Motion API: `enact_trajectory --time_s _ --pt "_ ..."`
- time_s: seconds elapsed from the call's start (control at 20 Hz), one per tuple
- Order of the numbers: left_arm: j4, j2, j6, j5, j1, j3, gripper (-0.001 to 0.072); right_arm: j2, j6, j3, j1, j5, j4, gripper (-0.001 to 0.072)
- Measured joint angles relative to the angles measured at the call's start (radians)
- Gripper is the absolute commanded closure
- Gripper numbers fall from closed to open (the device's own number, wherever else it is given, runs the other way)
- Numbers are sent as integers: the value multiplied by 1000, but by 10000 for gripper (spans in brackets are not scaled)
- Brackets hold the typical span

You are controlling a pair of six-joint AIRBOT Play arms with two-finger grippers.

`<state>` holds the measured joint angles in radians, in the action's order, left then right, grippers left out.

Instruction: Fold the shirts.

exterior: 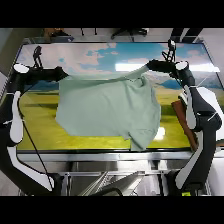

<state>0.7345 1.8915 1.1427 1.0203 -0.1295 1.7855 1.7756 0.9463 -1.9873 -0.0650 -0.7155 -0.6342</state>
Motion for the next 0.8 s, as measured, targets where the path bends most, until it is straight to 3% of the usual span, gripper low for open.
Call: enact_trajectory --time_s 0.05,0.2,0.4,0.6,0.7,0.8 --pt "0 25 1 15 5 42 8 1 0 0 -4 -3 0 369" --pt "1 65 38 122 -5 171 8 -32 7 0 -51 -90 -3 369" --pt "9 32 133 344 -101 215 9 -117 111 0 -185 -330 -52 369" --pt "156 -90 167 489 -222 23 9 -192 188 49 -329 -621 -80 370" --pt "249 -149 154 502 -270 -125 9 -240 208 130 -381 -704 -87 370" --pt "292 -186 117 480 -310 -276 56 -299 214 247 -418 -755 -112 370"
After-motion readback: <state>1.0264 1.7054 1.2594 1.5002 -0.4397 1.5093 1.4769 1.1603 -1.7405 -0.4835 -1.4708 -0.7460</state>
